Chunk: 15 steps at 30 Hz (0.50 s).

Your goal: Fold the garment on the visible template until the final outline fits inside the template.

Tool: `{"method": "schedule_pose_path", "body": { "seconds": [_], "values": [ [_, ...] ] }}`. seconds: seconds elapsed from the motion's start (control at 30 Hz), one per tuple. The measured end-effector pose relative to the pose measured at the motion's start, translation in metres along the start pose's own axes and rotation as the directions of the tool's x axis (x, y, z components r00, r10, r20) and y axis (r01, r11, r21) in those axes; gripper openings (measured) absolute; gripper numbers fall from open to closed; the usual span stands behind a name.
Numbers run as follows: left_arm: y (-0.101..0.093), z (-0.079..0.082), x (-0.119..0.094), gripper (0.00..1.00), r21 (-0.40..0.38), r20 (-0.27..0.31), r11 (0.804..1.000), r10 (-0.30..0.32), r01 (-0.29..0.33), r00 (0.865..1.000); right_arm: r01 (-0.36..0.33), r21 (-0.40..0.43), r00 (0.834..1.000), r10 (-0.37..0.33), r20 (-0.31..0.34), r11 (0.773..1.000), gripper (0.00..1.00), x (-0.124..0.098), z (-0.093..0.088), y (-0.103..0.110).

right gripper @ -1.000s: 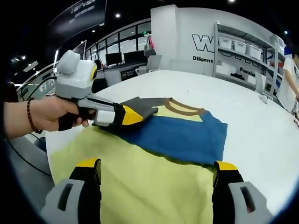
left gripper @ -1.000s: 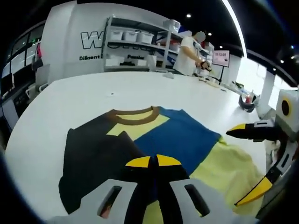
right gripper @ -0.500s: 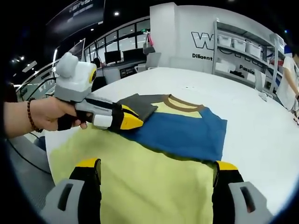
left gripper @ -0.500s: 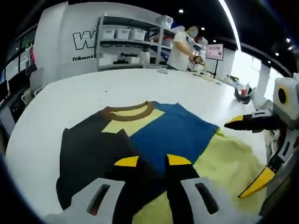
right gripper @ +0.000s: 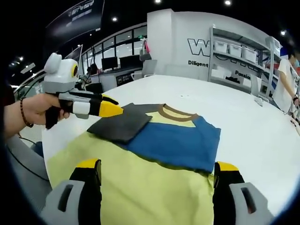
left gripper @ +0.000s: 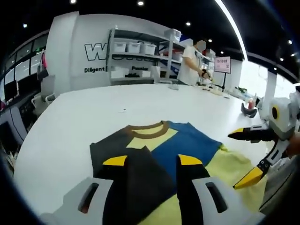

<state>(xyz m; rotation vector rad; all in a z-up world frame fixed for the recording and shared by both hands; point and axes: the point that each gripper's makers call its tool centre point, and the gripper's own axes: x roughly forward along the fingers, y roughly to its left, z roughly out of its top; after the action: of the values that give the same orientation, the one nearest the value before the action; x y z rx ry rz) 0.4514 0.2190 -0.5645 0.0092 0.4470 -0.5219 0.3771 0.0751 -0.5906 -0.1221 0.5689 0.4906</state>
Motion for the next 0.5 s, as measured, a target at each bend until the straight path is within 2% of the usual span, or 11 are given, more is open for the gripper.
{"method": "schedule_pose_path", "body": {
  "seconds": [0.1, 0.27, 0.37, 0.5],
  "values": [
    [0.009, -0.003, -0.005, 0.41, -0.002, -0.006, 1.000, 0.025, -0.025, 1.000, -0.001, -0.011, 1.000, 0.001, 0.000, 1.000, 0.99, 0.000, 0.001, 0.001],
    [0.028, -0.011, -0.013, 0.43, -0.069, -0.012, 0.994, 0.079, -0.080, 0.997, -0.006, -0.018, 1.000, 0.005, -0.008, 1.000, 0.99, 0.002, 0.000, 0.002],
    [0.033, -0.018, -0.016, 0.44, -0.069, -0.022, 0.994, 0.084, -0.085, 0.996, -0.008, -0.016, 1.000, 0.008, 0.000, 1.000, 0.99, 0.002, 0.002, 0.002],
    [0.044, -0.025, -0.021, 0.44, -0.102, -0.034, 0.986, 0.130, -0.133, 0.991, -0.006, -0.019, 1.000, 0.006, -0.004, 1.000, 0.99, 0.002, 0.002, 0.002]
  ]
}}
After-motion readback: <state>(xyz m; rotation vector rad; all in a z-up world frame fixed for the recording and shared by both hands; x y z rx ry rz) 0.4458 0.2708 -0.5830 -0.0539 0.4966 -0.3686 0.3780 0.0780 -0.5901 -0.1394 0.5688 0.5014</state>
